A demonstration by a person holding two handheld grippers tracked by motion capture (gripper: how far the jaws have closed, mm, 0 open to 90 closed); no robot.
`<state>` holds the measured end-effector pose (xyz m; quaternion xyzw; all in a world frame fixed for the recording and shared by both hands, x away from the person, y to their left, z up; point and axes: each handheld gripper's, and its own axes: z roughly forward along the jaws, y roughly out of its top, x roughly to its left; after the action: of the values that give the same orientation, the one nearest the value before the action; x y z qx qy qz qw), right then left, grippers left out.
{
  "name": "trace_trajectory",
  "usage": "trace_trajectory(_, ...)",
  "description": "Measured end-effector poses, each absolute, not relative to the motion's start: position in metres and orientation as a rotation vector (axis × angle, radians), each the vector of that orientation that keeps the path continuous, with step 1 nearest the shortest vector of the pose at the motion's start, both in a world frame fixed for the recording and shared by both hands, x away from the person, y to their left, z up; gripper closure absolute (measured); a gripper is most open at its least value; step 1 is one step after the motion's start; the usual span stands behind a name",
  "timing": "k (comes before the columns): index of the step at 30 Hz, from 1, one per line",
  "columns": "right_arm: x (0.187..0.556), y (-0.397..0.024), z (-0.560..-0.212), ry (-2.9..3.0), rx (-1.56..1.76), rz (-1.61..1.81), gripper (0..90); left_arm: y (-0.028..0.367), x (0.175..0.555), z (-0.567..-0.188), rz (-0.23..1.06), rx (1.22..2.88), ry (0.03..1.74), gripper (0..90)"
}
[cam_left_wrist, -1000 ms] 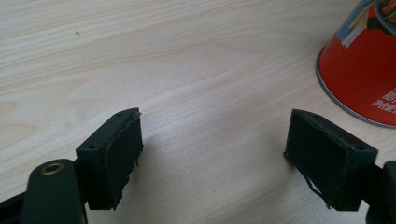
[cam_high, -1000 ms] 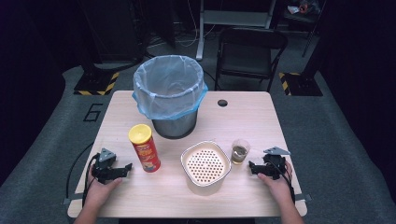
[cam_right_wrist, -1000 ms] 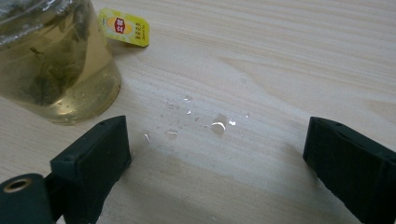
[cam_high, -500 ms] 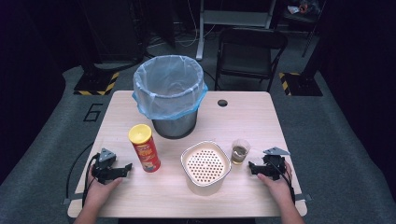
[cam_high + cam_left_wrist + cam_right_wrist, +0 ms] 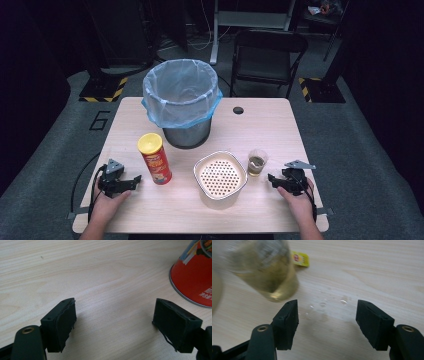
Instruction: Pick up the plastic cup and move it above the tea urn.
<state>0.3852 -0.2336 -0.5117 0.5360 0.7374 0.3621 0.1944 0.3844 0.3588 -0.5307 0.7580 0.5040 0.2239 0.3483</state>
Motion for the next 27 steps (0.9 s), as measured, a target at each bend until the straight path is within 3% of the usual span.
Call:
trace_trajectory(8,0.378,-0.207,-0.489,2.125,1.36,1.132,22.0,0.359,0.384,-0.53,0.572,1.975,1.306,18.2)
trace_trajectory(27,0.402,-0.169,-0.479,2.137,1.268,1.102,19.4,0.358,0.383,-0.531,0.568,1.967,1.308,18.3)
